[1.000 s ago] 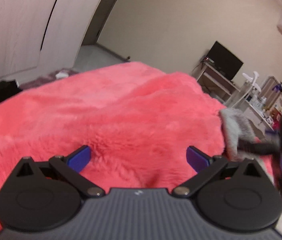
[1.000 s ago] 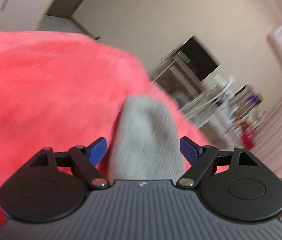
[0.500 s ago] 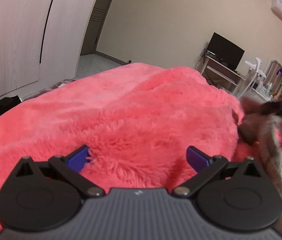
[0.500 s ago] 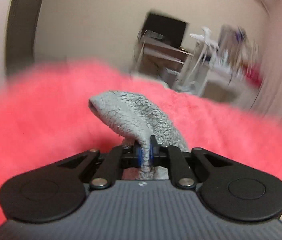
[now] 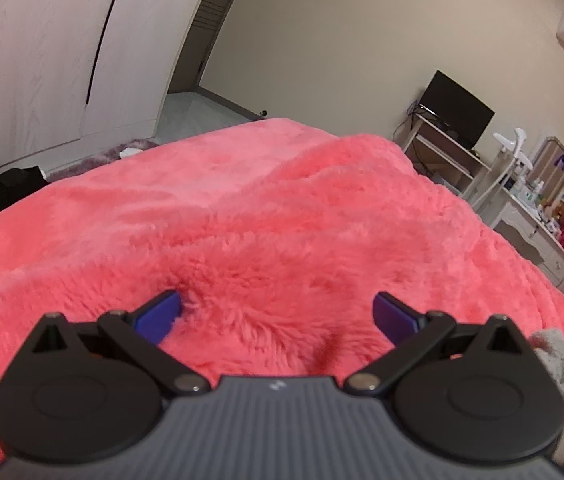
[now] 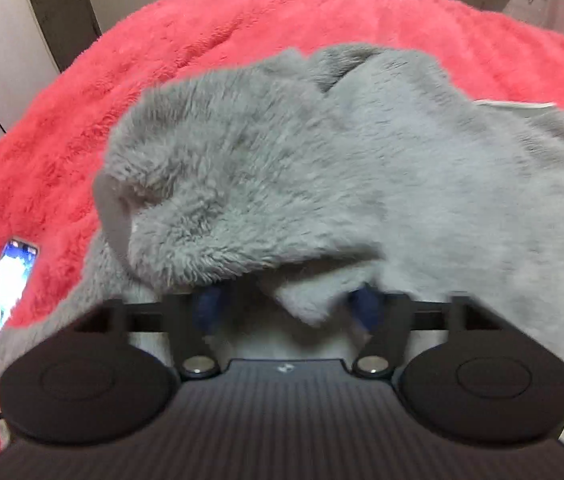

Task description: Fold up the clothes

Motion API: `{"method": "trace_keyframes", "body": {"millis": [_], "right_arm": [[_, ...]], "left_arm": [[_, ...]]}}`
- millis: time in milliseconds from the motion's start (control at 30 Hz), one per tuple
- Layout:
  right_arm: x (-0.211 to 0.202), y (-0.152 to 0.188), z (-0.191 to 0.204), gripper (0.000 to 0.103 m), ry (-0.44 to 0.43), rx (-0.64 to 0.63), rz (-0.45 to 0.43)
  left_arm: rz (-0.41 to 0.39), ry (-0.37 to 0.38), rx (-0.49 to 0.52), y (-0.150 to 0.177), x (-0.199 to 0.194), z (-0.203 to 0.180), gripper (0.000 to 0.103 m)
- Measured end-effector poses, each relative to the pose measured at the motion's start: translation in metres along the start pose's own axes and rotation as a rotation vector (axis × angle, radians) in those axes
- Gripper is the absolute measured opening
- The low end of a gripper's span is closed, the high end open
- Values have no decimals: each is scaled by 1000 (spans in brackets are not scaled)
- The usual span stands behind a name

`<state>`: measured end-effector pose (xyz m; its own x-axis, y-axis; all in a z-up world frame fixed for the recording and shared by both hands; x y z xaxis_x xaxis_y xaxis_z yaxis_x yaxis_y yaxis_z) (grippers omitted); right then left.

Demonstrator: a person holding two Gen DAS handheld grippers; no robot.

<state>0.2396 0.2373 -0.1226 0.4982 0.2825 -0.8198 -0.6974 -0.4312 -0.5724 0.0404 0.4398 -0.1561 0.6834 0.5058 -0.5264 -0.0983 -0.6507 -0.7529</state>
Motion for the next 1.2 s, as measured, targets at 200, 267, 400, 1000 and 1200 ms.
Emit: {"method": "trace_keyframes", "body": {"millis": [200,267,400,1000,1200], "right_arm": [[-78,-19,47,83,236,-244,-347],[-81,-22,92,83,144,-318,-403],[-23,-24,150,82,0,-342,-292],[-171,-61,112,13,-188,-115,-589],[-290,-87,80,12,-431,61,-807]], "left_arm": [[-10,-17,14,2,1,-2,103],[-10,-20,17,3,3,-2,103],[-16,-10,11,2,2,-1,103],[-16,379,49,-1,-20,-52,103],[113,664,246,21,-59,-129,103]]}}
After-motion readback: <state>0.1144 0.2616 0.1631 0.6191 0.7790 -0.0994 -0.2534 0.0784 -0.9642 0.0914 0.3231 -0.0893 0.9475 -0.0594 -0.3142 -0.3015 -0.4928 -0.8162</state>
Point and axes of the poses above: each gripper's, at about its wrist camera, not at the fingertips, and x roughly the way its jaws point, z to its left, y to its underside, the point moved 10 cm from there along x, roughly the way its jaws point, and after that the axes turned 4 degrees about y, right-handed, at the moved point
